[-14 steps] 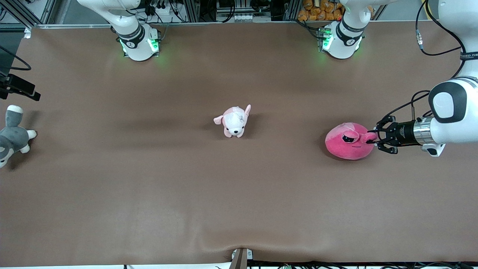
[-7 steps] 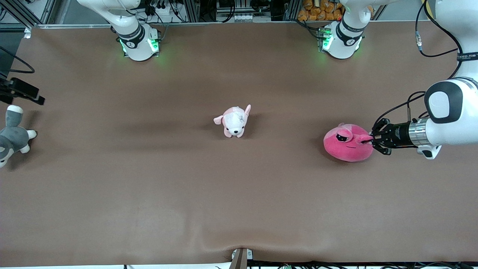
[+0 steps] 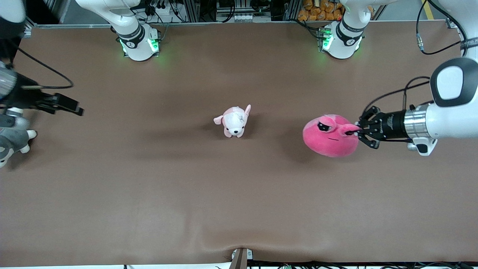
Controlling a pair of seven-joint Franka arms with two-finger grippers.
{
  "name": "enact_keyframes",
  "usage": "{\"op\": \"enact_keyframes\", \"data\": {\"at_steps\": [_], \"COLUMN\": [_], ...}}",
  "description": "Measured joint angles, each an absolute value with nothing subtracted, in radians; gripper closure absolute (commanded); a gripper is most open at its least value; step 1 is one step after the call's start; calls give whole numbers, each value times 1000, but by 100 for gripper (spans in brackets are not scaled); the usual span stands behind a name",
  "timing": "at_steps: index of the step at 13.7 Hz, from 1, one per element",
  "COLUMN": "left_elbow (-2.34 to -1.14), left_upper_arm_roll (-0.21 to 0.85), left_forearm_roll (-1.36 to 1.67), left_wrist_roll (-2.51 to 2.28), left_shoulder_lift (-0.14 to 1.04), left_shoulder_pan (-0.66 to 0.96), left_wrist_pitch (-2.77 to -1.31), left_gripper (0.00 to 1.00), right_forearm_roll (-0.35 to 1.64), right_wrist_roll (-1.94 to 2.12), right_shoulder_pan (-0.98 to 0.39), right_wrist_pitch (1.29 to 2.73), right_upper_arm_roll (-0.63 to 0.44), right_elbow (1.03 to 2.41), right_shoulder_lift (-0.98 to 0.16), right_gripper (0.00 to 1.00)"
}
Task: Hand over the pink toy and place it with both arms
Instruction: 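Carry the pink plush to mid-table while the right gripper reaches toward it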
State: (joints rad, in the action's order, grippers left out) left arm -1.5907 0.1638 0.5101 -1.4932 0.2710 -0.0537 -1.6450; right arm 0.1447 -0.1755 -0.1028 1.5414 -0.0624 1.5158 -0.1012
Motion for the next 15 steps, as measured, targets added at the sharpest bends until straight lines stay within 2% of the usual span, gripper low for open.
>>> {"op": "enact_keyframes", "data": {"at_steps": [3, 7, 15], "left_elbow": [-1512, -1416, -1373], "left_upper_arm_roll": [278, 308, 308], "left_forearm_roll": [511, 512, 512], "left_wrist_roll": [-1673, -1860, -2151], "left_shoulder_lift": [266, 282, 355], "left_shoulder_pan": [-38, 52, 282], "left_wrist_pitch": [-1645, -1661, -1984], "left_gripper": [100, 100, 100], "right_forearm_roll": [150, 184, 214], "right_wrist_roll": [-360, -441, 39], "right_shoulder_pan": [-158, -209, -303], "right_wrist_pitch": [1545, 1551, 1612], "right_upper_arm_roll": [-61, -56, -46], "right_elbow": [1515, 1495, 1450], "right_shoulder_lift": [-122, -153, -166], "right_gripper": [0, 0, 0]}}
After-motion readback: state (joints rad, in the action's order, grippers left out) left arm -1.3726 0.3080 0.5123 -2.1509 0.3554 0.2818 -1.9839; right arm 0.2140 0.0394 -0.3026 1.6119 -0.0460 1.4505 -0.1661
